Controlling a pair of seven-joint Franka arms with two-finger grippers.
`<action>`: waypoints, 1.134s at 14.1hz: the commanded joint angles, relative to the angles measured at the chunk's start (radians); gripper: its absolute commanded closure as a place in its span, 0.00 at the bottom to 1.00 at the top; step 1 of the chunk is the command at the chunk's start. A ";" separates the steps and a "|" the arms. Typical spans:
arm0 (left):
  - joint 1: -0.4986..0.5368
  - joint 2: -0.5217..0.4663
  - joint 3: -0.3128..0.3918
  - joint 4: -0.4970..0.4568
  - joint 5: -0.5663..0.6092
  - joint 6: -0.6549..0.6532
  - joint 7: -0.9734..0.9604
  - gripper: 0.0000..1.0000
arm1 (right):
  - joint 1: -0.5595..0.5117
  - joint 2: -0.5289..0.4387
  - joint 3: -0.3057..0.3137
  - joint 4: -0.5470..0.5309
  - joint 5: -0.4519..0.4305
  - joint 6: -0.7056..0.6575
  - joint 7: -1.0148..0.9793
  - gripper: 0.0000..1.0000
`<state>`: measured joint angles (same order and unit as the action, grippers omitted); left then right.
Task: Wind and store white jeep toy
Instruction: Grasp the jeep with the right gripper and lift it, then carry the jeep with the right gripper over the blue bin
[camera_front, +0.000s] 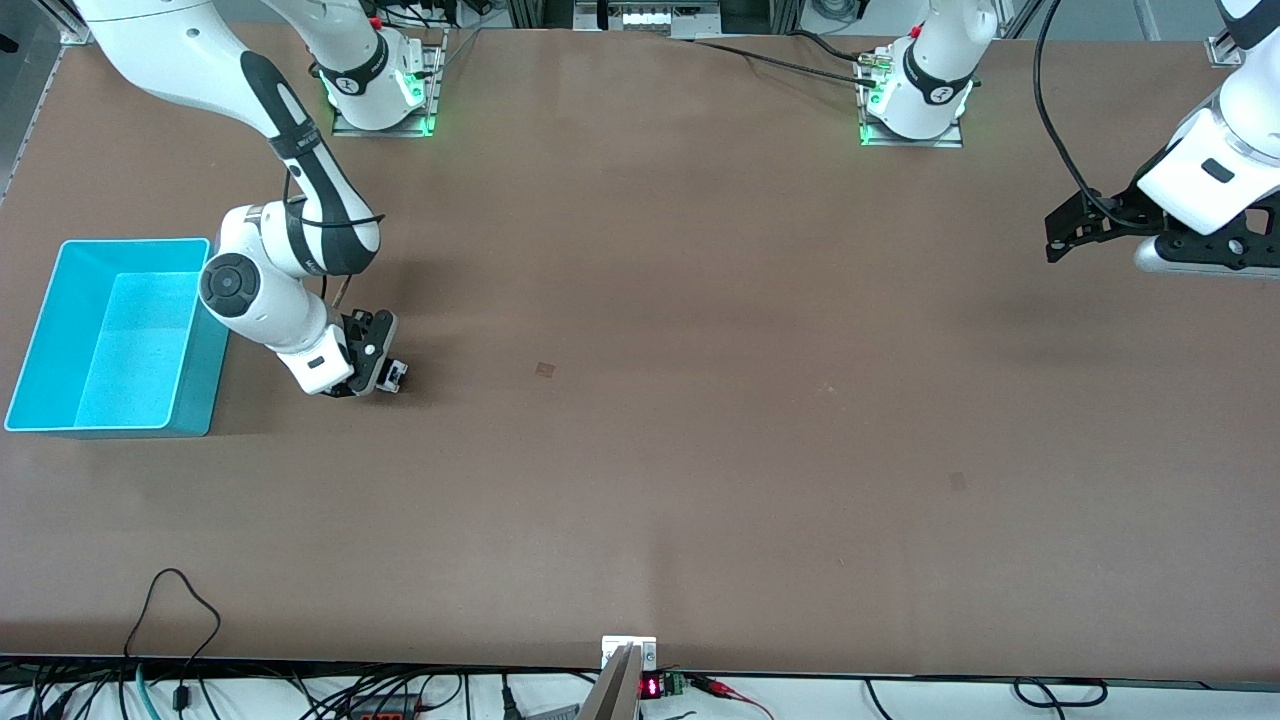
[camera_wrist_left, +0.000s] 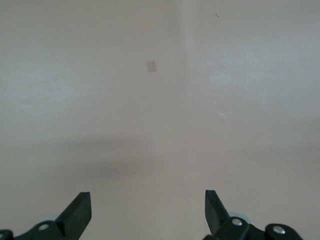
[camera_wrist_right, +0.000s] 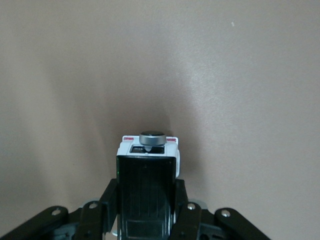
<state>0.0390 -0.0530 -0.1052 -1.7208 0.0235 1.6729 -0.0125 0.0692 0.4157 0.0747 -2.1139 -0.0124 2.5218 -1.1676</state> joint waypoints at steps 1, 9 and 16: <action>0.005 0.002 -0.001 0.023 -0.001 -0.028 0.019 0.00 | -0.008 -0.038 0.002 0.026 -0.004 0.000 -0.014 1.00; 0.005 0.002 -0.001 0.023 0.001 -0.033 0.020 0.00 | -0.077 -0.169 -0.032 0.094 0.003 -0.188 0.310 1.00; 0.005 0.002 -0.001 0.023 -0.001 -0.035 0.019 0.00 | -0.202 -0.222 -0.131 0.083 -0.009 -0.271 0.710 1.00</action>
<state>0.0395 -0.0530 -0.1047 -1.7202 0.0235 1.6625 -0.0125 -0.0887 0.2197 -0.0462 -2.0140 -0.0125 2.2822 -0.5351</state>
